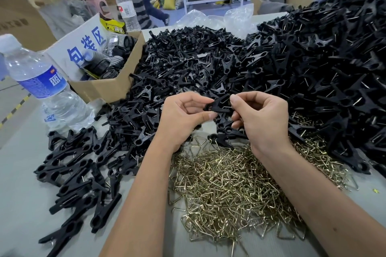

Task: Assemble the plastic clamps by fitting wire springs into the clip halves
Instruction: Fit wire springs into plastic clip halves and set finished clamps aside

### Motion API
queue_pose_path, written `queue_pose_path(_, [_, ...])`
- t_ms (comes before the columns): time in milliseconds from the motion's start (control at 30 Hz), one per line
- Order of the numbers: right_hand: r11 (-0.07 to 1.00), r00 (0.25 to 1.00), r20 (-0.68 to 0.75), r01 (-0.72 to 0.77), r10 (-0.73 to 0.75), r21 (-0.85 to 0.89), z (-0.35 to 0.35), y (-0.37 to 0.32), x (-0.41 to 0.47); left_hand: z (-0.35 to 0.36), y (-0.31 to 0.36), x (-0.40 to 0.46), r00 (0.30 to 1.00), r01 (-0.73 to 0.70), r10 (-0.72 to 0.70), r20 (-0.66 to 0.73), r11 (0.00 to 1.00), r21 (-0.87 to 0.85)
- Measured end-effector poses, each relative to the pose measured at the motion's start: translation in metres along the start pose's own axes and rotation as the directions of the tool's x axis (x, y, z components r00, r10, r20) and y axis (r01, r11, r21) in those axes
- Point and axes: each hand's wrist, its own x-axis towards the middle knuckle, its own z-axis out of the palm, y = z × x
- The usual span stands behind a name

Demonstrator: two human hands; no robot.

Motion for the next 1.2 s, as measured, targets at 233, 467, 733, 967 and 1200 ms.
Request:
queue_pose_path(233, [1.0, 0.999, -0.034, 0.021, -0.021, -0.001, 0.003, -0.001, -0.004, 0.003, -0.002, 0.0, 1.0, -0.011, 0.011, -0.014, 0.999, 0.042])
queue_pose_path(467, [0.993, 0.965, 0.251, -0.096, 0.075, 0.07, 0.0, -0.009, -0.003, 0.003, -0.001, 0.0, 1.0, -0.02, 0.02, 0.003, 1.0, 0.015])
queue_pose_path(733, [0.95, 0.845, 0.439, -0.298, 0.306, -0.089, -0.009, -0.016, 0.003, 0.003, 0.002, -0.003, 0.999, -0.039, 0.038, 0.039, 0.999, 0.025])
queue_pose_path(967, [0.918, 0.73, 0.582, -0.389, 0.359, -0.077, -0.019, -0.024, 0.011, 0.001, 0.004, -0.004, 0.998, -0.002, -0.003, 0.058, 0.997, 0.082])
queue_pose_path(1200, [0.807, 0.648, 0.655, -0.582, 0.389, 0.096, -0.024, -0.017, 0.015, -0.007, 0.01, -0.006, 0.999, 0.018, -0.014, 0.033, 0.99, -0.141])
